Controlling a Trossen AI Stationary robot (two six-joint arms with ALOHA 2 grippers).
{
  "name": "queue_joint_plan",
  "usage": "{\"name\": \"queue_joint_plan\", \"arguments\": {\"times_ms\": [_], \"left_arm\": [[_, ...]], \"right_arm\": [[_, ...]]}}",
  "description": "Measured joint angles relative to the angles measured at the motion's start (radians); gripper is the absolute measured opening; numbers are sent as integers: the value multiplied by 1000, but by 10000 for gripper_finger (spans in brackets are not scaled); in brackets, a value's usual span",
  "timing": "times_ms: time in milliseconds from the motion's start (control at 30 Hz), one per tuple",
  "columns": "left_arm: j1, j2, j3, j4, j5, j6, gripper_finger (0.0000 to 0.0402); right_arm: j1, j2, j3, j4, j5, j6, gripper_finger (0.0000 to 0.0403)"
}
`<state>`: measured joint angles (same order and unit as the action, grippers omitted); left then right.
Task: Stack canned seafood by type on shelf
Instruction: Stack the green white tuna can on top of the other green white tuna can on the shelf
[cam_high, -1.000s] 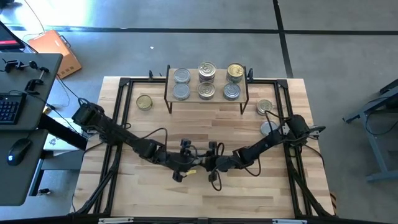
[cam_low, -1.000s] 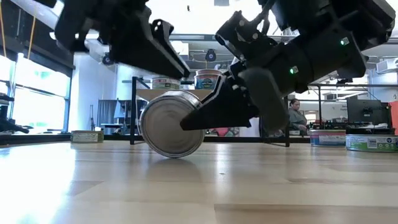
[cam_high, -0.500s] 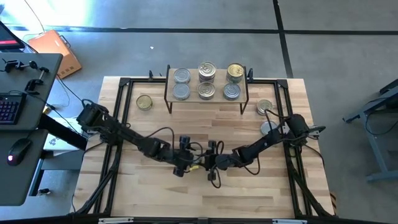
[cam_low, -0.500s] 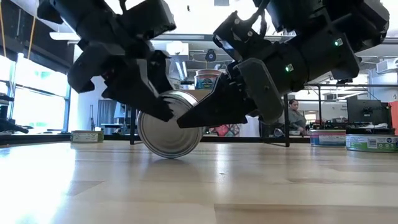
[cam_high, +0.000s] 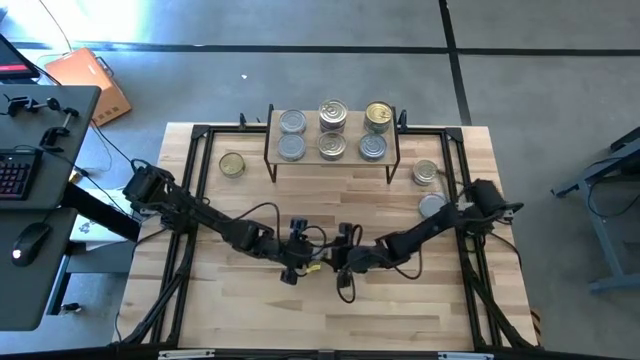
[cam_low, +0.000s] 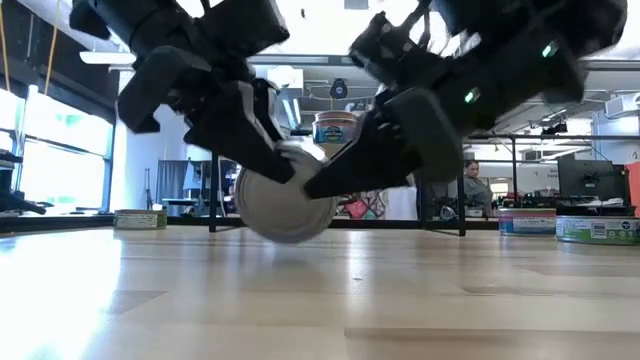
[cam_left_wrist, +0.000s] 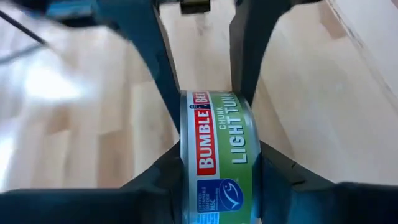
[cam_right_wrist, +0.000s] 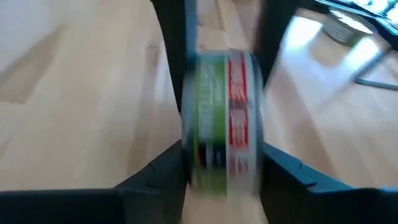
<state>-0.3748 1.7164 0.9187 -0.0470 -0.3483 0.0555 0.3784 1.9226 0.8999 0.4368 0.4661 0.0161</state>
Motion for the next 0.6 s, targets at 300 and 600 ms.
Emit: {"name": "queue_joint_plan", "arguments": {"times_ms": [300, 600], "left_arm": [[-52, -144, 49, -233, -378, 60, 118], [44, -377, 52, -119, -535, 551, 118]], "right_arm": [[91, -143, -4, -303, 244, 129, 160], [149, -138, -21, -330, 284, 252, 153]]}}
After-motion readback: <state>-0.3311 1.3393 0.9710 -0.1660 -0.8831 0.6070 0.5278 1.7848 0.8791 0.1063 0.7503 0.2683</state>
